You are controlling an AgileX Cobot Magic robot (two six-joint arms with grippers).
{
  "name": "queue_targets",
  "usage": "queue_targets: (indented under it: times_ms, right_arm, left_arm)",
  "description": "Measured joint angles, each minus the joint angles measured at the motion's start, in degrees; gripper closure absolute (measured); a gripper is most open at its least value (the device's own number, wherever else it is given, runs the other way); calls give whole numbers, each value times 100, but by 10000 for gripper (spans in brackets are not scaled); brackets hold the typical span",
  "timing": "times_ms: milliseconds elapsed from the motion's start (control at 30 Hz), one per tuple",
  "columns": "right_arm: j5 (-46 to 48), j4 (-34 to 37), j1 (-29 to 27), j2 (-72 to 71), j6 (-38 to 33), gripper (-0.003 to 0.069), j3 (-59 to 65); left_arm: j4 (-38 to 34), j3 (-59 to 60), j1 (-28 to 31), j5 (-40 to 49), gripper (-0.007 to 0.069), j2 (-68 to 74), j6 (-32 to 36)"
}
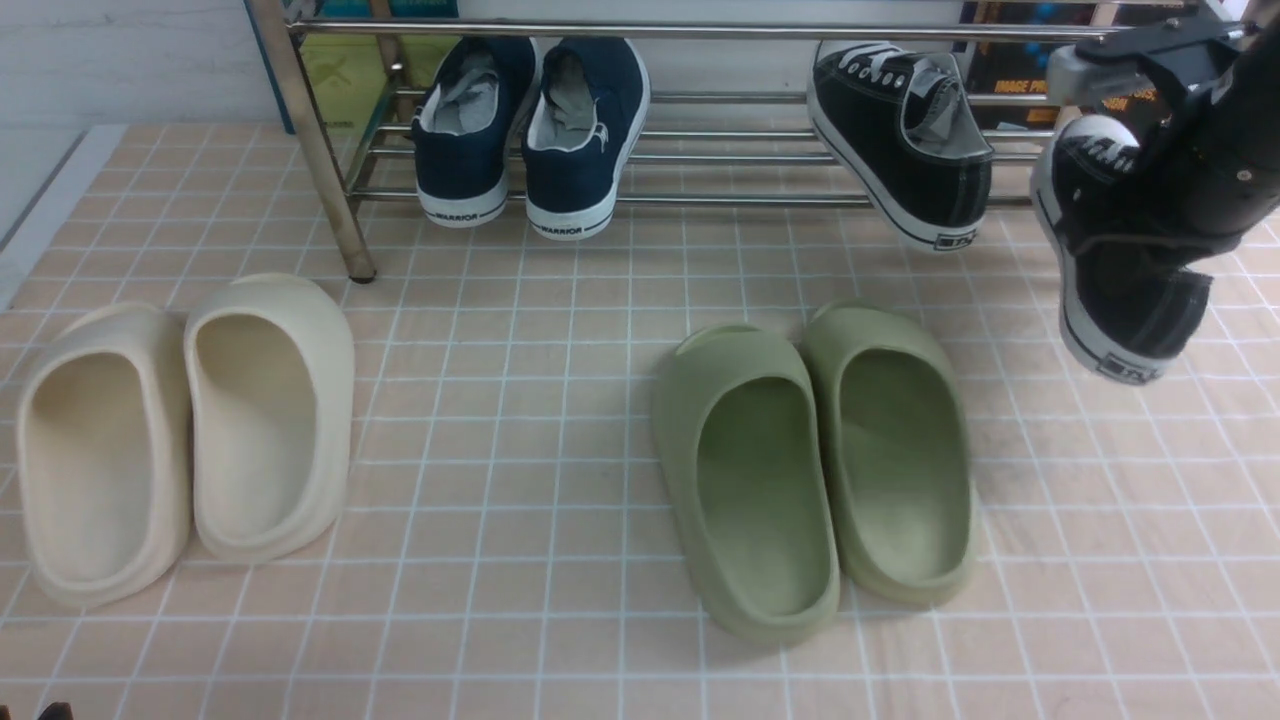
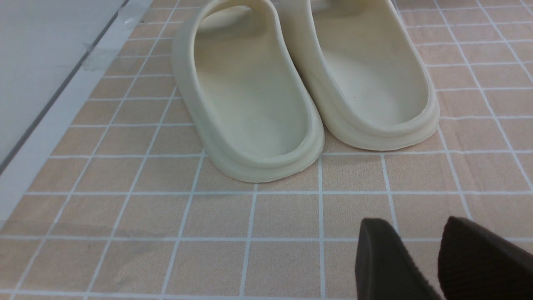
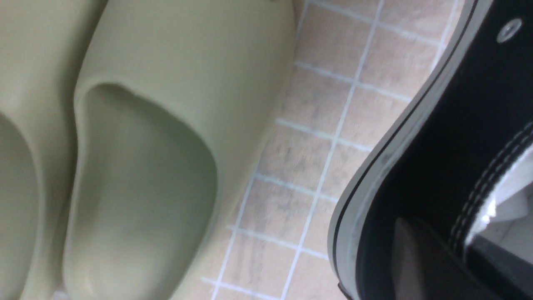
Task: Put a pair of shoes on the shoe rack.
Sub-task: Use the right arm to put a shoe into the shoe rack
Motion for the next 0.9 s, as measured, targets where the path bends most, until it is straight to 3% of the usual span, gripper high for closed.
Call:
queue_targets:
  times_ms: [433,900]
  right_arm:
    - [332,-380,0,1986,-1212,656,-2707]
    - [-330,-132,0,2500,-2308,656,-3117]
  left_arm:
    - [0,0,0,-1,386,0,0]
    - [0,0,0,-6,386,0,0]
